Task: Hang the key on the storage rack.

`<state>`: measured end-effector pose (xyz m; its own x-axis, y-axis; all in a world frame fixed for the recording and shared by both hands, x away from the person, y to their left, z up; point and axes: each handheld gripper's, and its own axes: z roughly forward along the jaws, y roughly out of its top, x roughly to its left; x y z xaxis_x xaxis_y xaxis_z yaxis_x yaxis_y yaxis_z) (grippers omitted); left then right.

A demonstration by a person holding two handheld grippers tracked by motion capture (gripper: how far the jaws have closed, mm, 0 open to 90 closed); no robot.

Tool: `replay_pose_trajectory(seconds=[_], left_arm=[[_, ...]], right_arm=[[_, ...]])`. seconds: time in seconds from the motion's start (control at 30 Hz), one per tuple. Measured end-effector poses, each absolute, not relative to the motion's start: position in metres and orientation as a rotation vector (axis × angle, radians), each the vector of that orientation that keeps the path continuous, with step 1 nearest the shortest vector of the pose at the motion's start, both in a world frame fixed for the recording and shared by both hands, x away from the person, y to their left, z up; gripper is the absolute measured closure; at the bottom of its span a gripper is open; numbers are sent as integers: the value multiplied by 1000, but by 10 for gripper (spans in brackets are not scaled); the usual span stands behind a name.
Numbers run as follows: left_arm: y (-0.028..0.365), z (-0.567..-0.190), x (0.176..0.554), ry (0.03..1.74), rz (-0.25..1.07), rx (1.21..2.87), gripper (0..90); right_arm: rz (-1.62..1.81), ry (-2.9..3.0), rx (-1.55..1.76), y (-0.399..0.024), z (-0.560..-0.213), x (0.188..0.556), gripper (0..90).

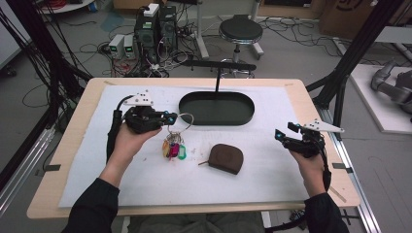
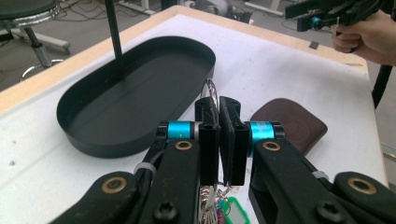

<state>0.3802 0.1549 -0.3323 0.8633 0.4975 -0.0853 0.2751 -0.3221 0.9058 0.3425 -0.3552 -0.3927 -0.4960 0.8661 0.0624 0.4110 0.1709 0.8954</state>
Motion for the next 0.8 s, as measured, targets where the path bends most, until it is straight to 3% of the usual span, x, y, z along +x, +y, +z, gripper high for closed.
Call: replay_pose_trajectory(seconds=[0.8], left_arm=[[139,-284,424,576,363,1879,864]], right_arm=[[1291,1961,1217,-365,-393,335,347]])
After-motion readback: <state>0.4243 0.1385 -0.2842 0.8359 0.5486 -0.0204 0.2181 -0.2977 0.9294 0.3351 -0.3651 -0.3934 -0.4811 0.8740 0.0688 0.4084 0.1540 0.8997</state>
